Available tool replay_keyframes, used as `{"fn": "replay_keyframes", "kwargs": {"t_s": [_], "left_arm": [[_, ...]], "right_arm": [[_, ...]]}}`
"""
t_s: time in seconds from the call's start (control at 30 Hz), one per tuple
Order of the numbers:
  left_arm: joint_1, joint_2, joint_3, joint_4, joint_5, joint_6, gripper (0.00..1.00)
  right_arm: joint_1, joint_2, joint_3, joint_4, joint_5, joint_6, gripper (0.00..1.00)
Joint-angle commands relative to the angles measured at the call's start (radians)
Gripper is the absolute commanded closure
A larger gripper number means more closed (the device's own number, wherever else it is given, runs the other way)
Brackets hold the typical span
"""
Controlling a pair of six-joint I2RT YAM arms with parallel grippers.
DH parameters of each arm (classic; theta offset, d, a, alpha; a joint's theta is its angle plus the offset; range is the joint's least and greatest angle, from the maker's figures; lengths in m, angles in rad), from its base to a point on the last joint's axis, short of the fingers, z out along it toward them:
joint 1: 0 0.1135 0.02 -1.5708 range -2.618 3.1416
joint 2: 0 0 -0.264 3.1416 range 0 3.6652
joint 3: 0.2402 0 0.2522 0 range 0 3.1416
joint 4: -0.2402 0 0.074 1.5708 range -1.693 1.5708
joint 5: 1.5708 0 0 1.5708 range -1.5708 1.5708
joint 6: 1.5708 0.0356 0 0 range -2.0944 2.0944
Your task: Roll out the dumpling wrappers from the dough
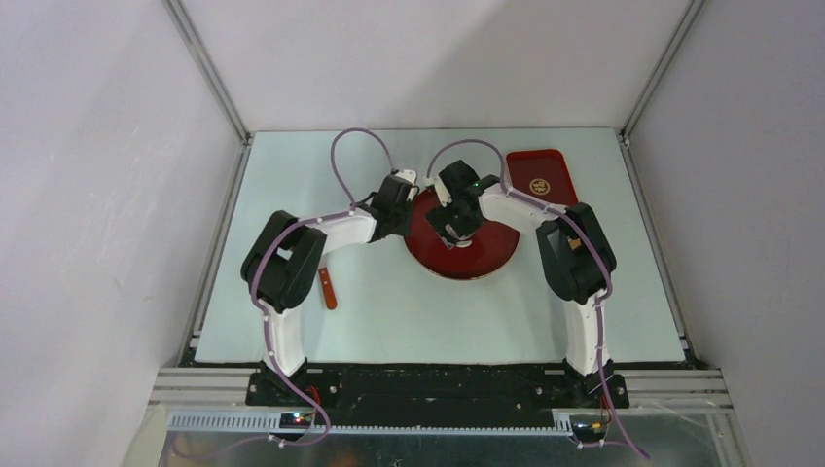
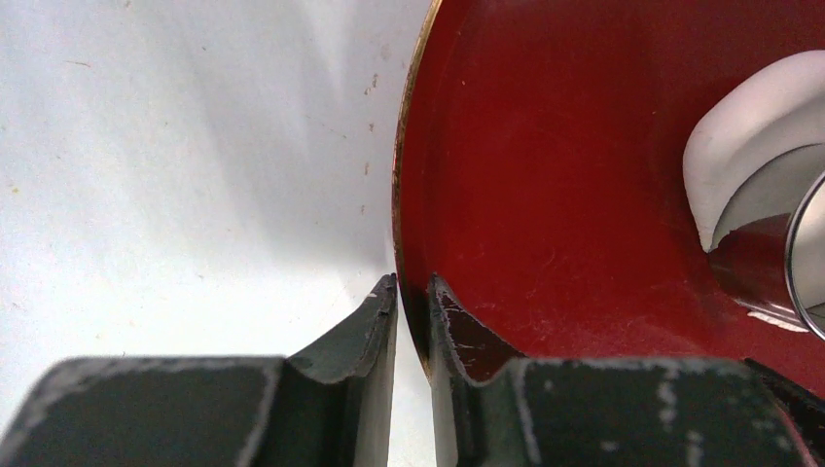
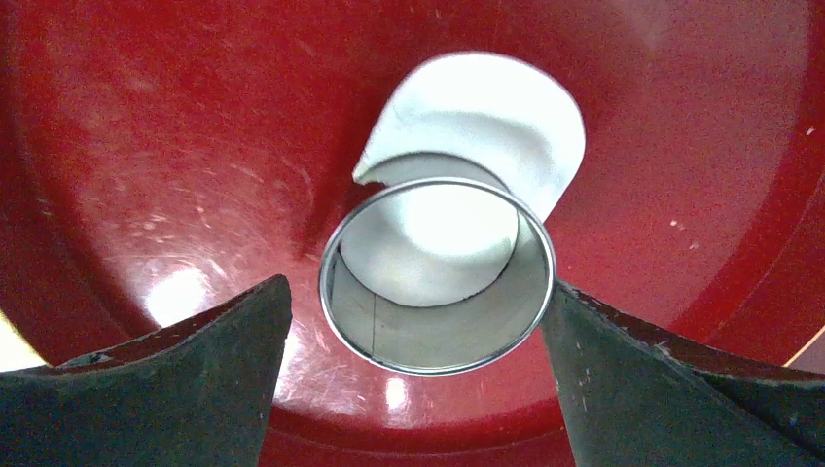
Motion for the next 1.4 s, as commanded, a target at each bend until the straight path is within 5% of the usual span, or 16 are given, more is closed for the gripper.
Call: {"fn": "replay_keyframes", "kwargs": {"t_s": [0.0,0.83,0.97,1.13,1.37], "left_arm": [[0.025,0.008,0.032,-0.010,-0.024,0.010,0.78],[0.029,0.006,0.032,-0.010,-0.036,0.013,0.78],[0.030,0.006,0.033,-0.010,-0.038,0.013,0.78],[0.030,0.007,0.034,-0.011,-0.039,0.013,0.78],[0.033,0.008,0.034,-0.011,-0.037,0.013,0.78]], "right_arm": [[0.009,0.020,0.046,-0.092,0.069,0.029,0.02],[-0.036,0.152,0.309,-0.269,-0.064,0.218,0.06],[-0.040,0.152,0.310,-0.269,-0.054,0.214,0.15],[-0.039,0.162,0.320,-0.275,-0.033,0.181,0.48],[-0.049,0.206,0.342,-0.349,-0.056,-0.022,0.58]]}}
